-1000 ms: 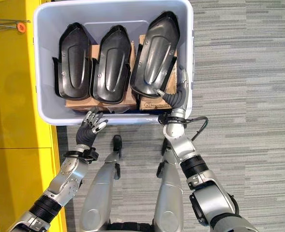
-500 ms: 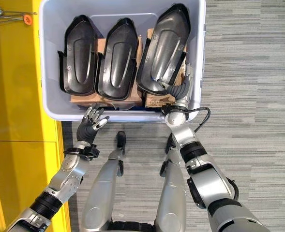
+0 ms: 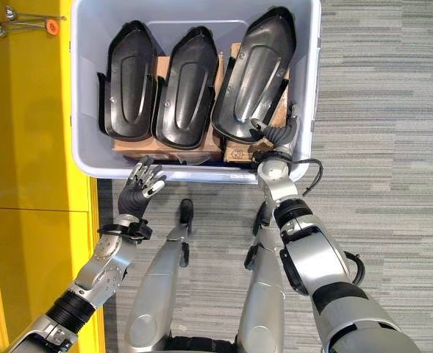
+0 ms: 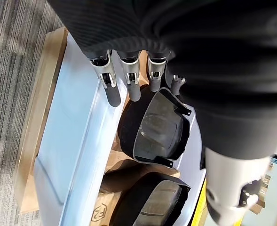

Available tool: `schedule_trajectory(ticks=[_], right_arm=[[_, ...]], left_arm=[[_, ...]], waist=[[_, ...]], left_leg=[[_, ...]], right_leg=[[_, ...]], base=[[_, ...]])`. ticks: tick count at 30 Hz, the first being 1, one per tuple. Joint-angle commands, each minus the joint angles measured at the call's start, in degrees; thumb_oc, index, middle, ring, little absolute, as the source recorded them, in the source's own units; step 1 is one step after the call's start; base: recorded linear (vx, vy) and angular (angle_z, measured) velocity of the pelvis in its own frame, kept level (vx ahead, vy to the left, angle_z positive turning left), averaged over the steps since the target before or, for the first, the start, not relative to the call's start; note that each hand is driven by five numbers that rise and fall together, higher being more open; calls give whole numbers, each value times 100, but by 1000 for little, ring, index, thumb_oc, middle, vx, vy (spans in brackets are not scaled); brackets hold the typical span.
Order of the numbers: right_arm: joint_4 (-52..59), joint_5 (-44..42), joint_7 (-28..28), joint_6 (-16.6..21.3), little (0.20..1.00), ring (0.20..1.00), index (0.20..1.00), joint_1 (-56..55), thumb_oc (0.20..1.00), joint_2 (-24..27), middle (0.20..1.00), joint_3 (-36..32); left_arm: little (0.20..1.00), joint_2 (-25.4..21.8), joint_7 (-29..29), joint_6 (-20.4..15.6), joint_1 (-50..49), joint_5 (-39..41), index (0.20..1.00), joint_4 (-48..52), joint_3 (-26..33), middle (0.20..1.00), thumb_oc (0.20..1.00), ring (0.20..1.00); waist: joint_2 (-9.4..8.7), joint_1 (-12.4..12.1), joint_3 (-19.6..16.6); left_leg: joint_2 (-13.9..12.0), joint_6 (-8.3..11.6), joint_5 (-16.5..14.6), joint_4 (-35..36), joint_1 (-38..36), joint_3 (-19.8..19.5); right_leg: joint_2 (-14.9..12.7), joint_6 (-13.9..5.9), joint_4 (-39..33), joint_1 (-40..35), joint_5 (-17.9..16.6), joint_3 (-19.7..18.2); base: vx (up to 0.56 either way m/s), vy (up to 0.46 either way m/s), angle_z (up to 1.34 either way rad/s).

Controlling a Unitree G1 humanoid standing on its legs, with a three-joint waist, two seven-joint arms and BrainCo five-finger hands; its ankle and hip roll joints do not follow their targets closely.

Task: Move parts from the plastic box to the shelf.

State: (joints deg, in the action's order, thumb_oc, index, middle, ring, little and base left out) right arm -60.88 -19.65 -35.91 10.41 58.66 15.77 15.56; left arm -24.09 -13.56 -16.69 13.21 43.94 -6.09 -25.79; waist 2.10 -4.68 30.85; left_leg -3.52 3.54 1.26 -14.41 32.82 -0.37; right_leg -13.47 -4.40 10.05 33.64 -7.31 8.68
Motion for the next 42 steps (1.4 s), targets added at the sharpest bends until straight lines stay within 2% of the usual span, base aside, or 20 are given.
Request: schedule_trajectory(ticks=[1, 23, 24, 25, 26, 27, 42], right_arm=[[-320, -361, 83, 45, 1000, 1000, 1000, 121, 1000, 249, 1000, 9], [-1532, 492, 434, -660, 1000, 1000, 1000, 634, 1000, 399, 1000, 672], [-1635, 617, 506, -752, 583, 583, 583, 636, 583, 455, 583, 737], [-1636, 617, 506, -752, 432, 432, 432, 637, 432, 455, 432, 737], [-1689, 682, 540, -793, 363, 363, 363, 630, 363, 476, 363, 756], [-1698, 731, 566, -820, 200, 200, 200, 615, 200, 509, 200, 754], [-1585, 937, 577, -829, 200, 200, 200, 497, 200, 498, 200, 807]], left_arm=[[1000, -188, 171, -139, -128, 80, 1000, 431, -191, 1000, 1000, 1000], [1000, -193, 239, -126, 79, 69, 1000, 466, -388, 1000, 1000, 1000], [1000, -184, 275, -116, 94, 72, 1000, 460, -397, 1000, 1000, 1000], [1000, -183, 275, -116, 94, 72, 1000, 459, -398, 1000, 1000, 1000], [1000, -175, 303, -106, 108, 72, 1000, 453, -413, 1000, 1000, 1000], [1000, -171, 332, -105, 112, 69, 1000, 468, -414, 1000, 1000, 1000], [1000, -148, 351, -90, 84, 92, 1000, 354, -349, 1000, 1000, 1000]], waist=[[266, -120, -106], [411, -384, -106], [429, -403, -106], [430, -403, -106], [439, -412, -106], [452, -425, -109], [418, -396, -165]], left_leg=[[2, -126, -275, -181, 156, -164], [100, -156, -248, -219, 261, -259], [109, -153, -244, -227, 257, -267], [109, -153, -244, -227, 258, -267], [112, -153, -244, -228, 252, -263], [121, -155, -244, -215, 229, -263], [110, -160, -248, -169, 139, -260]], right_leg=[[-226, -346, 400, -154, 472, -152], [-286, -357, 462, -123, 501, -69], [-298, -364, 467, -144, 504, -60], [-298, -364, 466, -145, 504, -60], [-303, -364, 463, -161, 504, -51], [-302, -367, 463, -175, 505, -49], [-285, -362, 470, -218, 517, -74]], base=[[0, 0, 0], [0, 0, 0], [0, 0, 0], [0, 0, 0], [0, 0, 0], [0, 0, 0], [0, 0, 0]])
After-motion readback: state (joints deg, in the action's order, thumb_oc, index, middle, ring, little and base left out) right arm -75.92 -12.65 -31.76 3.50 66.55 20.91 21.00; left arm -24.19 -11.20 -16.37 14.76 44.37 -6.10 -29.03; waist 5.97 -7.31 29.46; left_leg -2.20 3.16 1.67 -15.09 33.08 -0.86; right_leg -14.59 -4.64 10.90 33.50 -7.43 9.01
